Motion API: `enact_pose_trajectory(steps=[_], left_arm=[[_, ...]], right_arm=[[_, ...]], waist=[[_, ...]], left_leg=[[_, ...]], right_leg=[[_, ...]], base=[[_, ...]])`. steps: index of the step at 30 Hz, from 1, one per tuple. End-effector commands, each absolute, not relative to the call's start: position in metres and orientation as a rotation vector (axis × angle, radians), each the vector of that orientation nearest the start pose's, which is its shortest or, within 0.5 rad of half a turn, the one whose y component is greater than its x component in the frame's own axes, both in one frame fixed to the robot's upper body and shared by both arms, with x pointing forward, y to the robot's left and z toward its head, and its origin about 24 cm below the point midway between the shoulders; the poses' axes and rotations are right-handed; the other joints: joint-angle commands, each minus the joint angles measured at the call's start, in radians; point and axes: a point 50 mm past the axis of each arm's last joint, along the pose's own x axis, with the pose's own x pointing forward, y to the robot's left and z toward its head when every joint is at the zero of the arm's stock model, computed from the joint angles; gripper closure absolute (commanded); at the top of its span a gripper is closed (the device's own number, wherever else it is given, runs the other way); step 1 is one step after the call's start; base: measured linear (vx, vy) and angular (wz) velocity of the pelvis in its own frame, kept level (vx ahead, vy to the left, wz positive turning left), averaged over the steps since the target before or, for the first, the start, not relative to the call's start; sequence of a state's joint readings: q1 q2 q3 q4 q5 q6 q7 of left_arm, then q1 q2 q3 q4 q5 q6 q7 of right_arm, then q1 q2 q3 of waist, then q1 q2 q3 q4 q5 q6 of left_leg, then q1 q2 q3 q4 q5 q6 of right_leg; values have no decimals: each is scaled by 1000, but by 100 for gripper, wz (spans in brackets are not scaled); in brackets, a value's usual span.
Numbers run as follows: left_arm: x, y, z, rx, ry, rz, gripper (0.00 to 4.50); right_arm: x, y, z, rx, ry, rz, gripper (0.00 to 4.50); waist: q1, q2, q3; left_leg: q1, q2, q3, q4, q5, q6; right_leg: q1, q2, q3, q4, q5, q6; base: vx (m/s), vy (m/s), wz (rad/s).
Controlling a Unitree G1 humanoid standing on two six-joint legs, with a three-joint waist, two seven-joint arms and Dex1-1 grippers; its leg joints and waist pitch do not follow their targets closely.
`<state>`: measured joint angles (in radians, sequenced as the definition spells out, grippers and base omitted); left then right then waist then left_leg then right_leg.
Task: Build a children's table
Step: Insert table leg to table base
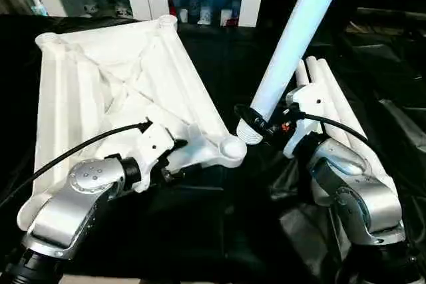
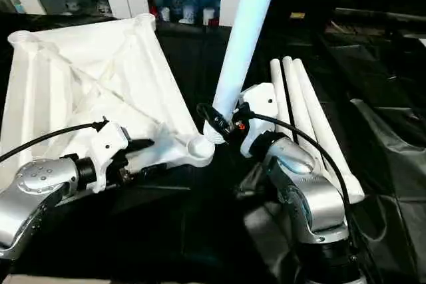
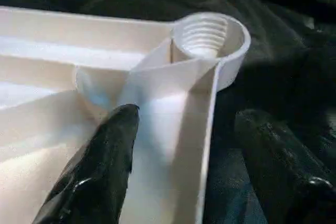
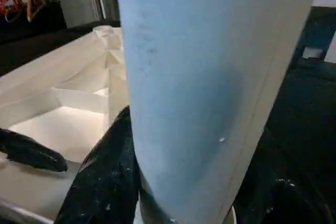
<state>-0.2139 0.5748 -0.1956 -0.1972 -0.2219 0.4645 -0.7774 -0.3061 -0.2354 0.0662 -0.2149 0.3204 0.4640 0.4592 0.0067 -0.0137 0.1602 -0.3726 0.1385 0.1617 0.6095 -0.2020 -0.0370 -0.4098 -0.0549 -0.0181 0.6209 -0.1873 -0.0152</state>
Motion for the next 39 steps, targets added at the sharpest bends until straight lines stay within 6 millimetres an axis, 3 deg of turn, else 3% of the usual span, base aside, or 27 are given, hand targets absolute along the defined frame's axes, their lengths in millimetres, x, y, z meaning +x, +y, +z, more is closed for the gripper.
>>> enact_pose_trajectory(steps=[1,2,5,9,12,15,21,27,34,39], left_arm=[[259,158,91,345,318,-1011,154],[258,159,92,361,341,-1056,165],[260,162,93,392,364,-1076,188],[261,162,94,408,373,-1077,210],[260,159,92,403,383,-1086,237],[261,157,89,411,389,-1086,270],[269,156,86,423,408,-1065,325],[269,157,86,431,438,-1081,375],[267,159,82,469,477,-1096,439],[267,159,80,498,477,-1094,449]], right_arm=[[283,-121,131,17,-44,699,263],[283,-121,131,12,-39,703,263],[282,-120,130,12,-35,709,263],[281,-120,130,12,-33,708,263],[281,-119,129,13,-31,703,263],[282,-118,129,13,-30,702,263],[283,-117,129,3,-27,701,263],[283,-113,129,3,-27,700,263],[282,-112,128,8,-25,699,263],[283,-110,129,22,-22,713,263]], waist=[[6,13,-94],[7,13,-95],[10,16,-94],[10,19,-82],[10,20,-73],[13,21,-71],[21,20,-73],[24,23,-74],[24,24,-70],[22,24,-72]], left_leg=[[7,66,-24,-70,26,74],[7,65,-22,-68,51,97],[5,69,-20,-67,63,121],[8,75,-20,-75,-31,91],[14,78,-17,-82,-116,45],[14,78,-16,-85,-131,26],[13,76,-15,-84,-112,22],[10,77,-15,-84,-83,32],[12,79,-15,-87,-94,30],[11,79,-15,-87,-68,36]], right_leg=[[58,-76,49,-42,101,-287],[59,-76,48,-39,146,-298],[57,-78,46,-37,155,-316],[53,-80,45,-50,23,-312],[47,-81,49,-61,-90,-294],[45,-82,50,-65,-121,-275],[44,-80,51,-63,-100,-259],[45,-80,49,-57,-29,-276],[45,-81,49,-61,-53,-273],[47,-81,48,-56,-9,-278]], base=[[57,-5,1],[0,0,0],[0,0,0],[0,0,0],[0,0,0],[0,0,0],[0,0,0],[0,0,0],[0,0,0],[0,0,0]])
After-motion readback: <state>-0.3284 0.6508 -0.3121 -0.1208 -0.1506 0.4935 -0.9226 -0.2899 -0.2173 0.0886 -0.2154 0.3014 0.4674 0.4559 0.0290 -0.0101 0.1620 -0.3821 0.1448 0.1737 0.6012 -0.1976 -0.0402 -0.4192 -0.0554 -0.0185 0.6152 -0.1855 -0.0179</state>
